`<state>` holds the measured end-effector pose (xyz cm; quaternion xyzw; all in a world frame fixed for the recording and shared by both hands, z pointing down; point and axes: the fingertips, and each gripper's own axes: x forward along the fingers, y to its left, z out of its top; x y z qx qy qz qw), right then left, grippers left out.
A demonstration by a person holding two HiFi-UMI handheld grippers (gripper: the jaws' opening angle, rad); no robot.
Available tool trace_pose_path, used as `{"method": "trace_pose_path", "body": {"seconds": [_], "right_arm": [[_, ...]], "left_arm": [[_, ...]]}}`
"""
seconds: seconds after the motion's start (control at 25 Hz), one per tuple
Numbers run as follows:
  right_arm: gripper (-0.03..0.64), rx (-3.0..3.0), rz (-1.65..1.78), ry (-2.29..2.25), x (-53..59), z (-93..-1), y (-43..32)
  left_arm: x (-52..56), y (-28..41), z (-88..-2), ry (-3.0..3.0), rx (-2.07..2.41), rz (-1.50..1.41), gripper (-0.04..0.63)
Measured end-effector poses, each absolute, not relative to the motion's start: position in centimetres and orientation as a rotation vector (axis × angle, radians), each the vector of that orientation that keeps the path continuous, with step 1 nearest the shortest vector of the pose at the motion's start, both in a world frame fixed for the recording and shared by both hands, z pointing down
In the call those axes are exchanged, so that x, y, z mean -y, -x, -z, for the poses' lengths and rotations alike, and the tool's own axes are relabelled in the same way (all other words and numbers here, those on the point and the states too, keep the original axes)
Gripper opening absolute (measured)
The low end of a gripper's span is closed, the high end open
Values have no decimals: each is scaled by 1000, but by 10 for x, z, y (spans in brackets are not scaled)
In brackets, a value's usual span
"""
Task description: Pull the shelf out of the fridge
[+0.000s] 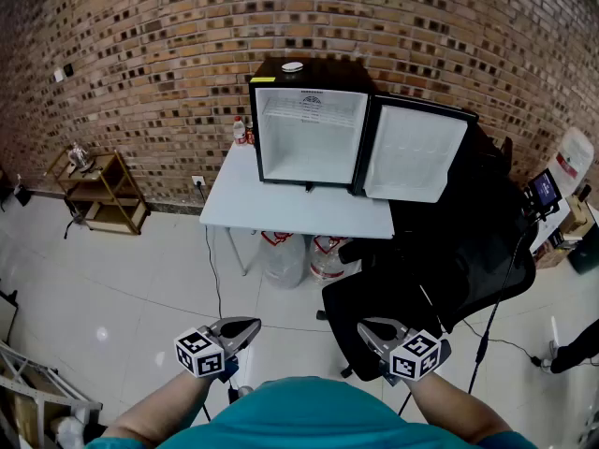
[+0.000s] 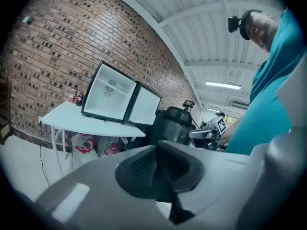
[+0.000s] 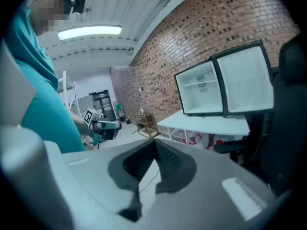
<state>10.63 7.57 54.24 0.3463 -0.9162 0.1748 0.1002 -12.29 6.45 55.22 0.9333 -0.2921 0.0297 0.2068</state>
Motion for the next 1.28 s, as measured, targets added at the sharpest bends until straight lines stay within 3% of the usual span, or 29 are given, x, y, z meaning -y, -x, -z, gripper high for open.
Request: {"method": "trace_pose_path", "body": {"seconds": [0.48,1.28], "right_arm": [[3,2721,-496,-1007,-65,-540,-157],[3,2632,-484,-1335,94,-512,-63]], "left_arm": [[-62,80,-535,-2588,871,-6,8],[113,184,-534,-2670,651,-58,8]]}}
